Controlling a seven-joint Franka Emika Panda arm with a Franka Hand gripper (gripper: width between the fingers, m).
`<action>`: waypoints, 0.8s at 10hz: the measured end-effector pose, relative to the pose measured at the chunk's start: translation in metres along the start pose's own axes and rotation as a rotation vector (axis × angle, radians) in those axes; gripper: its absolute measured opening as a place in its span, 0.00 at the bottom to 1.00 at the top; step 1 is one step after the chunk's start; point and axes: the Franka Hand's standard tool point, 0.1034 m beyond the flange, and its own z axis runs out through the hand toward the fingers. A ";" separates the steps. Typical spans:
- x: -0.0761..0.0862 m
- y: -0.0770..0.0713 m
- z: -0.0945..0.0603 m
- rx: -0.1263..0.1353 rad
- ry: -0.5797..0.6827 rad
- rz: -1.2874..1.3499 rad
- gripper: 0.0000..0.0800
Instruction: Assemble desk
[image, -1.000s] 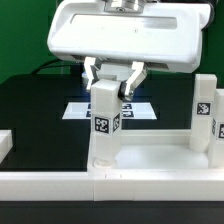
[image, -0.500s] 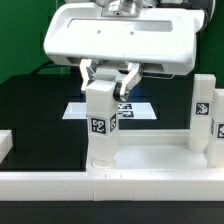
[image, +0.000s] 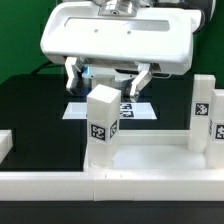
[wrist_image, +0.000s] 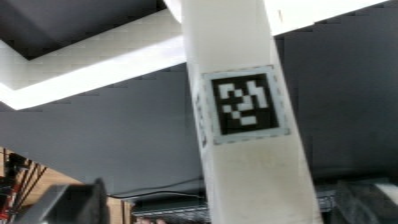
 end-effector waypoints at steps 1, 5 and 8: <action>0.000 0.000 0.000 0.000 0.000 -0.002 0.81; 0.000 0.000 0.000 0.000 0.000 -0.011 0.81; 0.000 0.000 0.000 0.000 0.000 -0.020 0.81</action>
Offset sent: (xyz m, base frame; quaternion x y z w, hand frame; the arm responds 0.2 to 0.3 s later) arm 0.0000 0.0000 0.0000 0.0000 0.0000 0.0000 1.0000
